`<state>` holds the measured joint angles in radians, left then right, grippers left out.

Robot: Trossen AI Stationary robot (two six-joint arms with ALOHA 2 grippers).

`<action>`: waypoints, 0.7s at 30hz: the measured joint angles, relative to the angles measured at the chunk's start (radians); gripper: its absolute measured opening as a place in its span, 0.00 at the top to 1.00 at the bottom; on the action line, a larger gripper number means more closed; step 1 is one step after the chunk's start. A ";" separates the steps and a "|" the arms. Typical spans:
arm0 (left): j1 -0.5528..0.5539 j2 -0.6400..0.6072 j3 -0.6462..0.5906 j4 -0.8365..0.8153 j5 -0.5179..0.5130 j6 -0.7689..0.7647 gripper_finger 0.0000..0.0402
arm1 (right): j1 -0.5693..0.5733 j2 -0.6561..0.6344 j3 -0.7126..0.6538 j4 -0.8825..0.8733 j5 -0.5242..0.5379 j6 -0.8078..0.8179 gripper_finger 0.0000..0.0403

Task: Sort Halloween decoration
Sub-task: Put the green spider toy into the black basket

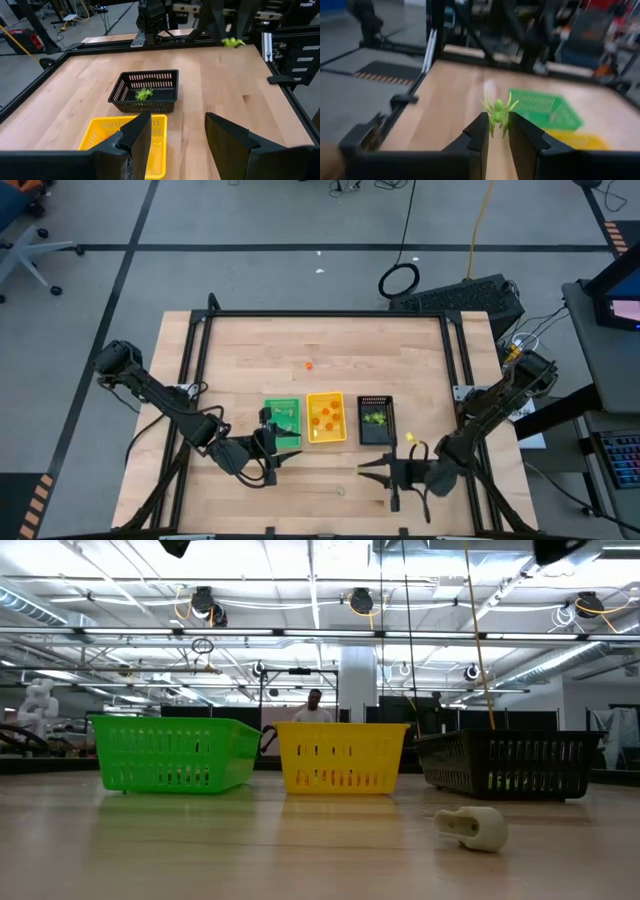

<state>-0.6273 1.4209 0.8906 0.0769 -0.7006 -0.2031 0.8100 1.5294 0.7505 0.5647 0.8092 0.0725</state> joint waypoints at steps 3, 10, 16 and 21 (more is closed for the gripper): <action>0.000 0.000 0.000 0.000 -0.003 0.000 0.54 | -0.030 0.001 -0.034 0.140 -0.004 -0.136 0.87; 0.000 0.000 0.000 0.000 -0.003 -0.002 0.54 | -0.100 -0.013 -0.037 0.262 -0.090 -0.330 0.87; 0.000 0.000 0.000 -0.003 -0.003 -0.025 0.54 | -0.113 -0.086 -0.037 0.238 -0.108 -0.408 0.87; 0.000 0.000 0.000 -0.004 -0.003 -0.026 0.54 | -0.102 -0.209 -0.037 0.090 -0.109 -0.423 0.87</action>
<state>-0.6277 1.4212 0.8906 0.0731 -0.7040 -0.2291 0.7075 1.3205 0.7139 0.6547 0.7005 -0.3504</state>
